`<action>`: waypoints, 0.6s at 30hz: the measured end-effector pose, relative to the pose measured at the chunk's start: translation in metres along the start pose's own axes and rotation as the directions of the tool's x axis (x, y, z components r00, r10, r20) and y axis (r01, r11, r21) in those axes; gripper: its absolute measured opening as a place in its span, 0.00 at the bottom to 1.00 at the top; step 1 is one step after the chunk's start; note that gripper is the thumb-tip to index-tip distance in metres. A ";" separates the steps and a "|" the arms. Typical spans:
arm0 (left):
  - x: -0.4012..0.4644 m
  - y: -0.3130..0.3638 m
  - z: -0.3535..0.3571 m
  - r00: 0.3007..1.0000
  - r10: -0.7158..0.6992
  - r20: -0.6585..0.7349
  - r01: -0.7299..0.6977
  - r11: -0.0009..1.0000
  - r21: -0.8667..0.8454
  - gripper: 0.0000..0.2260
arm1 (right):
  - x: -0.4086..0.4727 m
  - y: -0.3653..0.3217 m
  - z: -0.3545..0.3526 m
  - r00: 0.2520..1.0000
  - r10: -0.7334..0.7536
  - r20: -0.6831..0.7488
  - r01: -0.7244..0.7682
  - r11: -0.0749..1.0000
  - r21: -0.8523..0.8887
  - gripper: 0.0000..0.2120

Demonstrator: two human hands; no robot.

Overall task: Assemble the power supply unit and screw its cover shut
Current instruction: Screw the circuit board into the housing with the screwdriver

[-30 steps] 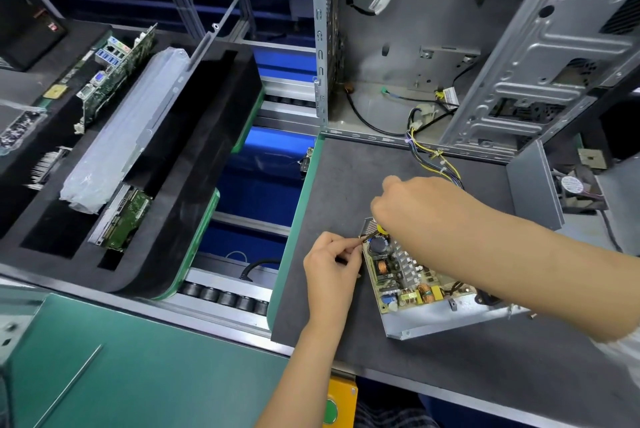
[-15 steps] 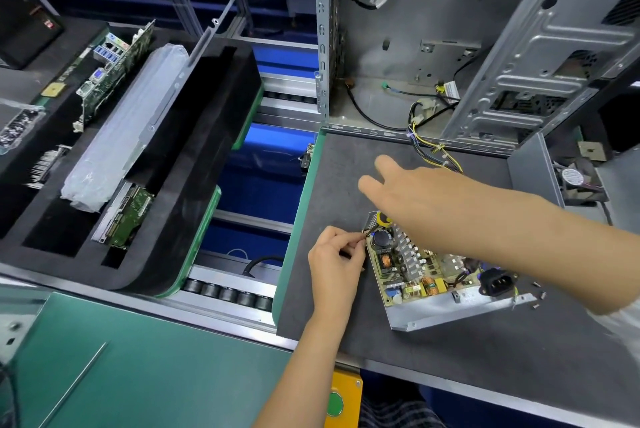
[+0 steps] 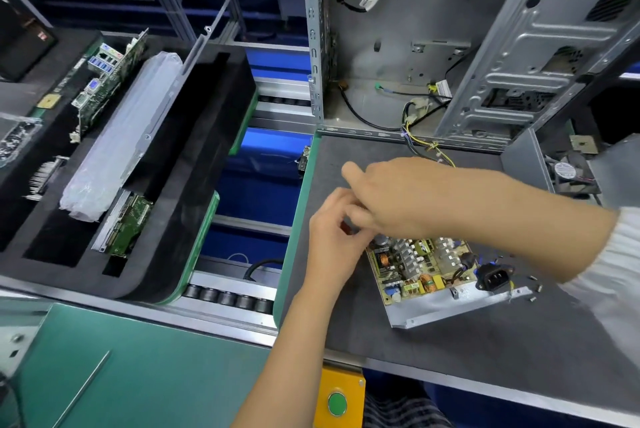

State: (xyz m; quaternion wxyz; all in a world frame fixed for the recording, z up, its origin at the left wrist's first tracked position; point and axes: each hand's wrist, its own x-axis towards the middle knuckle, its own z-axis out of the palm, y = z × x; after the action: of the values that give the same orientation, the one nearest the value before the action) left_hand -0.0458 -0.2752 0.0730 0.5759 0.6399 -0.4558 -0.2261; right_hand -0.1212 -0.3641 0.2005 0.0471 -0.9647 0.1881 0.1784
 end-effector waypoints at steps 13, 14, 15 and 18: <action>0.019 0.010 -0.027 0.968 -0.102 0.230 0.124 0.989 -0.082 0.11 | -0.001 0.005 -0.016 0.997 -0.066 -0.039 0.053 0.963 -0.265 0.09; 0.020 0.012 -0.026 0.972 -0.091 0.215 0.104 0.993 -0.050 0.10 | -0.002 0.004 -0.016 0.996 -0.062 -0.065 0.041 0.957 -0.287 0.09; 0.020 0.014 -0.025 0.974 -0.075 0.212 0.082 0.996 -0.026 0.08 | -0.002 0.003 -0.017 0.994 -0.066 -0.090 0.034 0.950 -0.311 0.09; 0.019 0.012 -0.029 0.972 -0.025 0.235 0.030 0.999 -0.017 0.06 | -0.010 0.004 -0.016 0.992 -0.074 -0.105 0.040 0.956 -0.292 0.05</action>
State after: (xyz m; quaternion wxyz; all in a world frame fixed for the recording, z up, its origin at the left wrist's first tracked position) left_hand -0.0167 -0.2752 0.0959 0.5214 0.6089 -0.5096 -0.3128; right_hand -0.1261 -0.3664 0.2194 -0.1000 -0.9748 0.1346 0.1470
